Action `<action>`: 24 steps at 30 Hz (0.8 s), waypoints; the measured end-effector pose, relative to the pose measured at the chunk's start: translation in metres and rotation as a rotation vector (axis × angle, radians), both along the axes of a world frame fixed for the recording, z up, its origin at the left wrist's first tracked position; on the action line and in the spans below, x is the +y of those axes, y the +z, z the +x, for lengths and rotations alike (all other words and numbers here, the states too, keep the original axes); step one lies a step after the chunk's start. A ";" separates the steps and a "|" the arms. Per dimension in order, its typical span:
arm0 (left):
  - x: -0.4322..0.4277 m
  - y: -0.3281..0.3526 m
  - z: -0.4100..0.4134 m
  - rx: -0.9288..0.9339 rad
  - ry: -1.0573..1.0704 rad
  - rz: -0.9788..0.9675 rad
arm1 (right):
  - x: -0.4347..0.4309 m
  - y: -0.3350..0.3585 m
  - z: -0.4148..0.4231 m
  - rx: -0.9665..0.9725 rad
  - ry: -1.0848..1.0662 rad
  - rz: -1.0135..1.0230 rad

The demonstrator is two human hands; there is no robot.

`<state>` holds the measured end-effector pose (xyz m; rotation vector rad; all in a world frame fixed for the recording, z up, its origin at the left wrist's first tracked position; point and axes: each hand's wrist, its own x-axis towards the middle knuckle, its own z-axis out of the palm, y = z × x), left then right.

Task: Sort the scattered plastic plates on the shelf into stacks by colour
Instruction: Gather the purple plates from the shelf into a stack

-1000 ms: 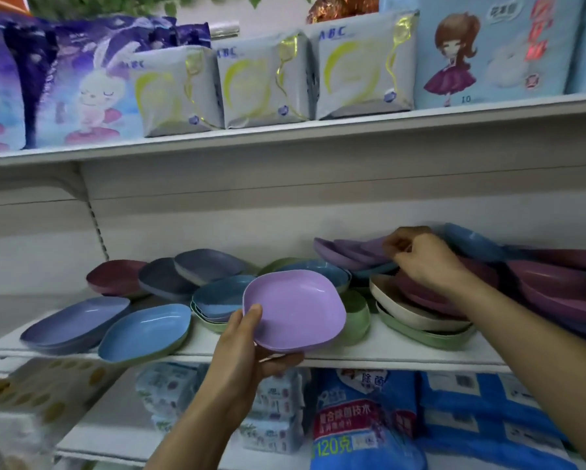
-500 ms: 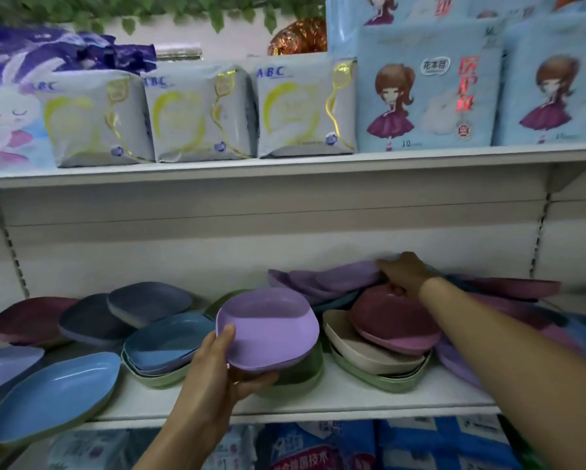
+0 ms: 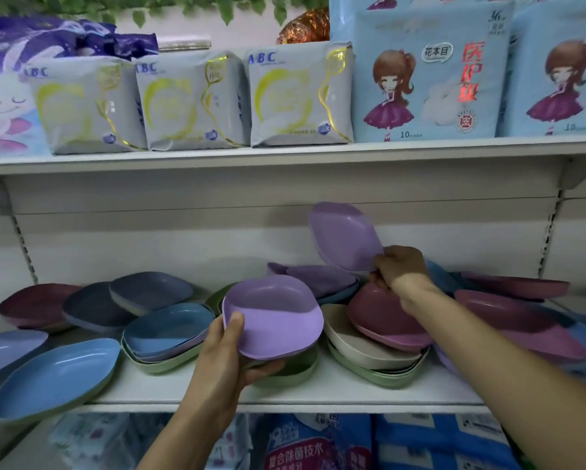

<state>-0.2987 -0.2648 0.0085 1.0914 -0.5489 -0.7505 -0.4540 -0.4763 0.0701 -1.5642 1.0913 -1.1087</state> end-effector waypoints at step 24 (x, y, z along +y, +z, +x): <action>0.027 -0.012 0.007 -0.046 0.099 -0.083 | 0.104 -0.025 0.030 0.538 0.246 -0.407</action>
